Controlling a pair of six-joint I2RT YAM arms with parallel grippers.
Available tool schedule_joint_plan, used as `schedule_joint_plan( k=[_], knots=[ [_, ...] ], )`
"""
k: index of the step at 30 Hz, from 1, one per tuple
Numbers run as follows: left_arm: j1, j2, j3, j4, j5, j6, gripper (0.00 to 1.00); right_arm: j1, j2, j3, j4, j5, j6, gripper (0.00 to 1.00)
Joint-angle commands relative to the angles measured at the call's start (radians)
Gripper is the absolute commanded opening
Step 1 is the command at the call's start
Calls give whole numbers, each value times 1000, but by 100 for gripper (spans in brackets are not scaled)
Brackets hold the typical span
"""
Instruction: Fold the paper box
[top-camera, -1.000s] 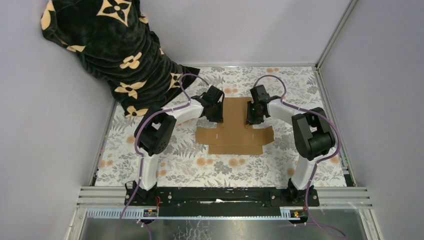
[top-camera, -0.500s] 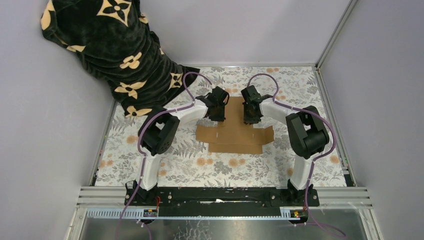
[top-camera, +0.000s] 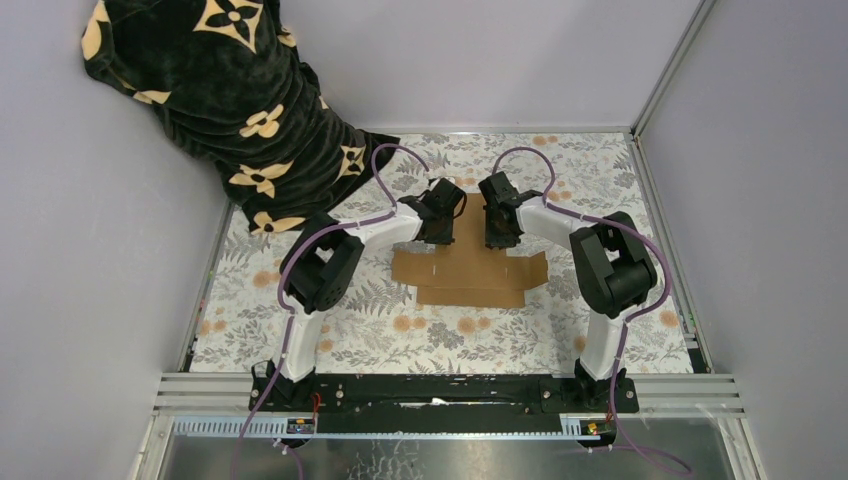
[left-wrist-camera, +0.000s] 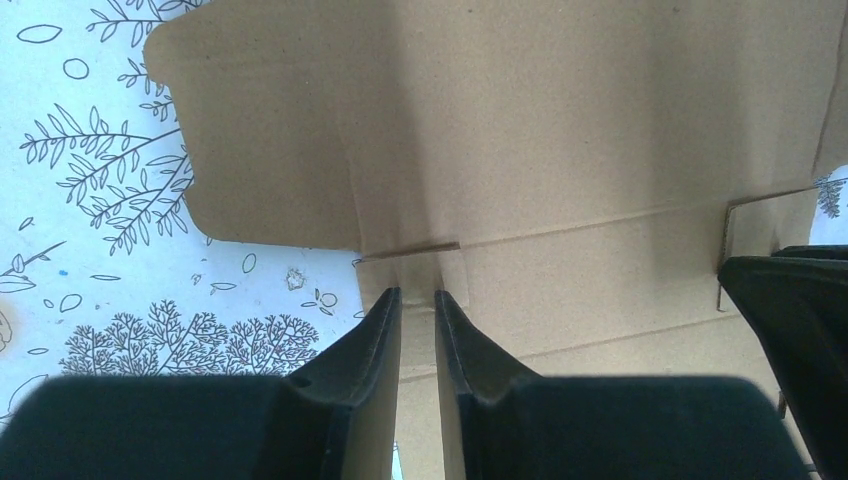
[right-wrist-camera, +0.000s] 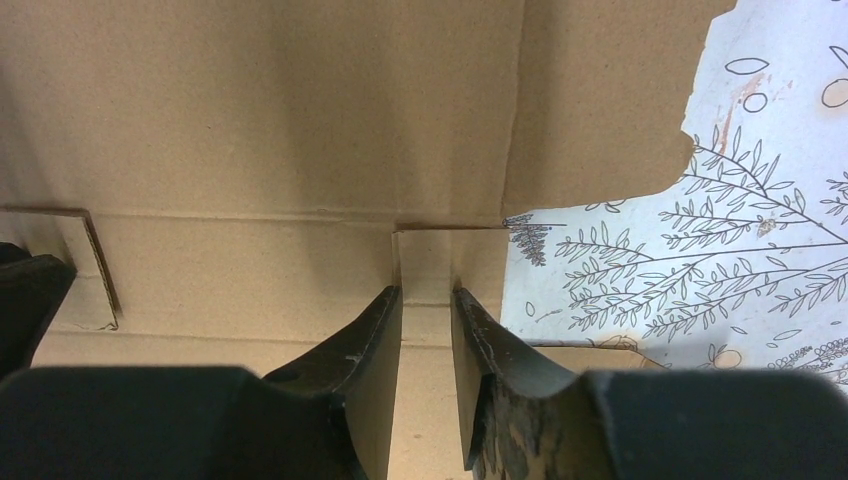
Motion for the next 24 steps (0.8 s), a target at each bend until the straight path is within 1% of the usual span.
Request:
schedule_joint_plan(
  k=[1,5,8,10,24],
  knots=[
    [-11,70,-27,-73,-39,-12,25,5,88,-32,-5,16,24,33],
    [-12,72,-33,-64,-42,-21,26,6,101,-32,11,-9,35,34],
    [-13,63,-55,-41,-44,-27,32,6,113,-28,18,-21,44,35],
    [-13,60,-63,-30,-51,-29,34,6,120,-23,23,-27,46,36],
    [12,87,-71,19,-49,-23,35,5,183,10,58,-70,57,38]
  ],
)
